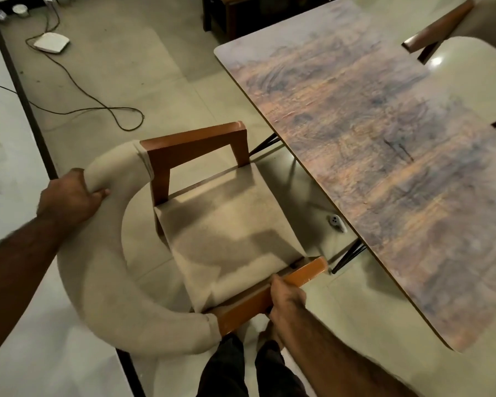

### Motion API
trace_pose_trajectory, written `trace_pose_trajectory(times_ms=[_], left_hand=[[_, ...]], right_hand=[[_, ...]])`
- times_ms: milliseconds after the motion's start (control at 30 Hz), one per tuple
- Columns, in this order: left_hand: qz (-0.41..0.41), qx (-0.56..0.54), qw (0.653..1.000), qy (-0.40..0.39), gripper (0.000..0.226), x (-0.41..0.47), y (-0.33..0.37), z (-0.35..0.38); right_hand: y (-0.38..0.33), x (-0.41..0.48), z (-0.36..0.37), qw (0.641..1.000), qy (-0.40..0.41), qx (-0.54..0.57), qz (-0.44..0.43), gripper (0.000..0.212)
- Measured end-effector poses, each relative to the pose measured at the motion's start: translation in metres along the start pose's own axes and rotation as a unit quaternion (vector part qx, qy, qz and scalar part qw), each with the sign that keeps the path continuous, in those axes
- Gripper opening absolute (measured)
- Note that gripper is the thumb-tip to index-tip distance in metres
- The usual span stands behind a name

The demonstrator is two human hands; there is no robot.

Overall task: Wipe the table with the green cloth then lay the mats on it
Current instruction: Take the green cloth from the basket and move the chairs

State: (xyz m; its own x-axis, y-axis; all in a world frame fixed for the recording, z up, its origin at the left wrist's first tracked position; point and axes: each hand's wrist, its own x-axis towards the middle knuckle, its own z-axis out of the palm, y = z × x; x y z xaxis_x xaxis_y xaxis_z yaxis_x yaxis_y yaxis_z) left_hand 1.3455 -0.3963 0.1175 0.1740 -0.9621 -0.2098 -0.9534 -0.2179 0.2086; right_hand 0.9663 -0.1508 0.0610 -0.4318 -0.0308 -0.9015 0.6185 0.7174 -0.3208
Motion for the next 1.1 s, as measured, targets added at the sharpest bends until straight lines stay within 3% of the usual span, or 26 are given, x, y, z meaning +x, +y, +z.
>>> trace_pose_trajectory(times_ms=[200, 567, 767, 1100], left_hand=[[-0.027, -0.005, 1.000, 0.002, 0.058, -0.014, 0.025, 0.010], [-0.027, -0.019, 0.999, 0.001, 0.060, -0.018, 0.055, 0.020], [-0.037, -0.014, 0.999, -0.006, 0.062, -0.019, 0.060, 0.018], [-0.010, -0.020, 1.000, 0.008, 0.058, -0.030, 0.075, 0.018]], right_hand=[[-0.039, 0.026, -0.022, 0.999, -0.001, -0.031, -0.022, 0.024], [-0.082, 0.049, -0.038, 0.999, -0.015, -0.011, -0.027, 0.038], [-0.086, 0.053, -0.040, 0.999, -0.013, -0.024, -0.034, 0.046], [-0.087, 0.060, -0.046, 0.999, 0.000, -0.023, -0.029, 0.042]])
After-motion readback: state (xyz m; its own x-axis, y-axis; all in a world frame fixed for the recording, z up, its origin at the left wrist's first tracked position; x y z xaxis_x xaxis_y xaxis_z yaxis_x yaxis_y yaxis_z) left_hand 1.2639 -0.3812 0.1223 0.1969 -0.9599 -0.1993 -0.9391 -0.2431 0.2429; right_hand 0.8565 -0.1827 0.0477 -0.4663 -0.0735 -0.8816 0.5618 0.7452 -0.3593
